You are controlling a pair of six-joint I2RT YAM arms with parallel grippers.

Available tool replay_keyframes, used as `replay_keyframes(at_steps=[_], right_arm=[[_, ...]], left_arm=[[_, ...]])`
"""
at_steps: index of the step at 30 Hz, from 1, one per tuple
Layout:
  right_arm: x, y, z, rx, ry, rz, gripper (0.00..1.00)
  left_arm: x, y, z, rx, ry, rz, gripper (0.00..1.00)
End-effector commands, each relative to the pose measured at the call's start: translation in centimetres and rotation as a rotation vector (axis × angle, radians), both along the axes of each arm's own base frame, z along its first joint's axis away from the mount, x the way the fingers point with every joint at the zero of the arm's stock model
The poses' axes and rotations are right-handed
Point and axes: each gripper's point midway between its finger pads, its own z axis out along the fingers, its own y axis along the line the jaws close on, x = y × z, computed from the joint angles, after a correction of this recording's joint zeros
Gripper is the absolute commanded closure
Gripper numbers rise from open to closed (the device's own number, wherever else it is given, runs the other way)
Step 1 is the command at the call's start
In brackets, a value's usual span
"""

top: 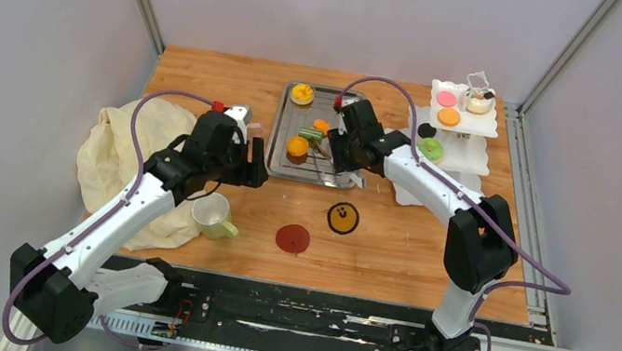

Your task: Serve the afternoon tea

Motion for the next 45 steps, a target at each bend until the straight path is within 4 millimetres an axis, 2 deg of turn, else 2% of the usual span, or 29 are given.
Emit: replay_keyframes(at_steps=[1, 11, 23, 26, 31, 38, 45], right_arm=[[2.0, 0.9, 1.7, 0.038, -0.066, 0.011, 0.55], [2.0, 1.9, 1.8, 0.062, -0.069, 0.064, 0.57], [2.2, 1.9, 1.5, 0.045, -0.074, 0.086, 0.6], [2.1, 1.8, 1.6, 0.044, -0.076, 0.084, 0.64], [1.6, 1.5, 1.9, 0.05, -0.078, 0.084, 0.8], [-0.5, 0.2, 3.4, 0.072, -0.069, 0.062, 0.98], [-4.9, -2.4, 5.4, 0.12, -0.047, 0.028, 0.99]], left_arm=[[0.6, -0.2, 1.0, -0.016, -0.038, -0.011, 0.28], [0.8, -0.2, 0.9, -0.016, -0.038, -0.002, 0.28], [0.7, -0.5, 0.5, -0.043, -0.021, 0.014, 0.28], [0.7, -0.5, 0.3, -0.046, -0.019, 0.013, 0.28], [0.7, -0.4, 0.5, -0.043, -0.024, 0.015, 0.28], [0.7, -0.4, 0.7, -0.045, -0.032, 0.018, 0.28], [1.1, -0.5, 1.1, -0.052, -0.054, 0.018, 0.28]])
